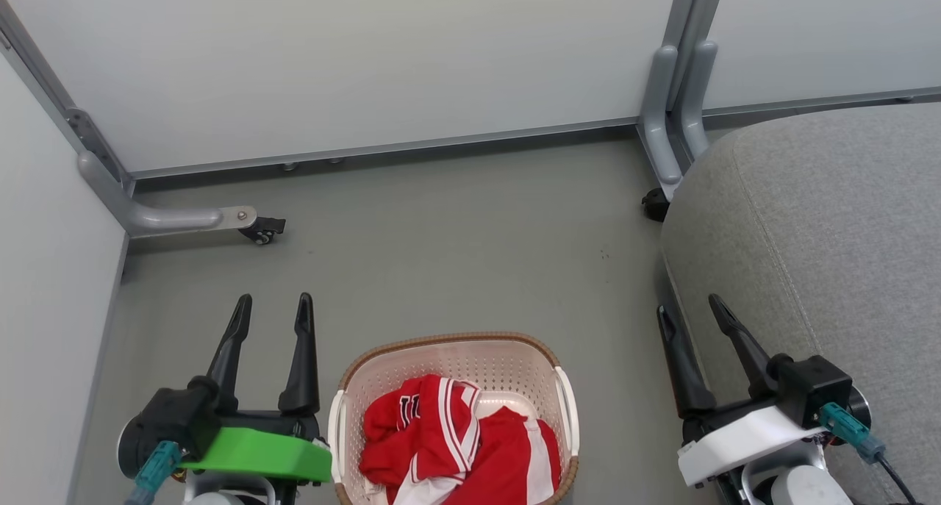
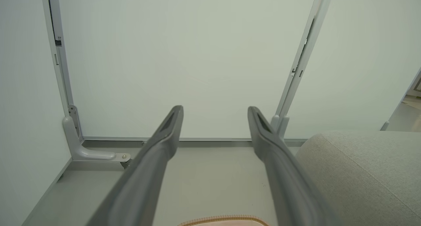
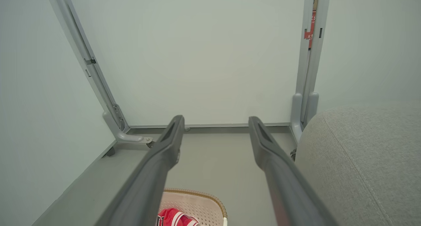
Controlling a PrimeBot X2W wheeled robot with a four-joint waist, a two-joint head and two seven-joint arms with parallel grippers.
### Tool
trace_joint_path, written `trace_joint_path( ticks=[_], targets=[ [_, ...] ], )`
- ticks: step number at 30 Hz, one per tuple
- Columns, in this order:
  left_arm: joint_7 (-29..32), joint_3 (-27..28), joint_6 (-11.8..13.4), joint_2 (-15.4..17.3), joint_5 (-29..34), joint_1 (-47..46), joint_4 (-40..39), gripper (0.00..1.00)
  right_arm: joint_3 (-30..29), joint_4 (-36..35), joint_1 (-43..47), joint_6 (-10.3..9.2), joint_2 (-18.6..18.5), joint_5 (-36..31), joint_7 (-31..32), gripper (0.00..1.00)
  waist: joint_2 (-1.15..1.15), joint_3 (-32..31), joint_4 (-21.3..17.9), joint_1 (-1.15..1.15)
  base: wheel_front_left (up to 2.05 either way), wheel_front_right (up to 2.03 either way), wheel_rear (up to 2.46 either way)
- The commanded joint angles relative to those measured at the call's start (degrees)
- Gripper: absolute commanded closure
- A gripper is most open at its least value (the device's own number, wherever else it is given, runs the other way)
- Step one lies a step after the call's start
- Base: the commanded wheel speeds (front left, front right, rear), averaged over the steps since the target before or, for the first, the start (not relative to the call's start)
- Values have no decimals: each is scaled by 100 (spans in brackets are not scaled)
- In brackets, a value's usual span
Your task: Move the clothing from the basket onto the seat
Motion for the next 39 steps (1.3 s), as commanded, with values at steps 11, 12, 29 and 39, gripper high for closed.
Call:
trace_joint_path(
  ticks=[11, 12, 29, 39],
  targets=[
    [-86, -41, -18, 38, 245, 98, -23, 0, 11, -15, 42, 0, -34, -289, -85, 0, 0, -6, 11, 0, 0, 0, 0],
    [-86, -40, -18, 38, 240, 99, -18, 0, 3, -9, 46, 0, -34, -286, -85, 0, 0, -7, 11, 0, 0, 0, 0],
    [-86, -68, -18, 38, 219, 108, 66, 0, 27, 51, 48, 0, -33, -234, -85, 0, 0, -31, 2, 0, 0, 0, 0],
    [-84, -374, -18, 34, 299, -34, 503, 0, 56, -8, -14, 0, -33, -233, -85, 0, 0, 267, 30, 0, 0, 0, 0]
  ],
)
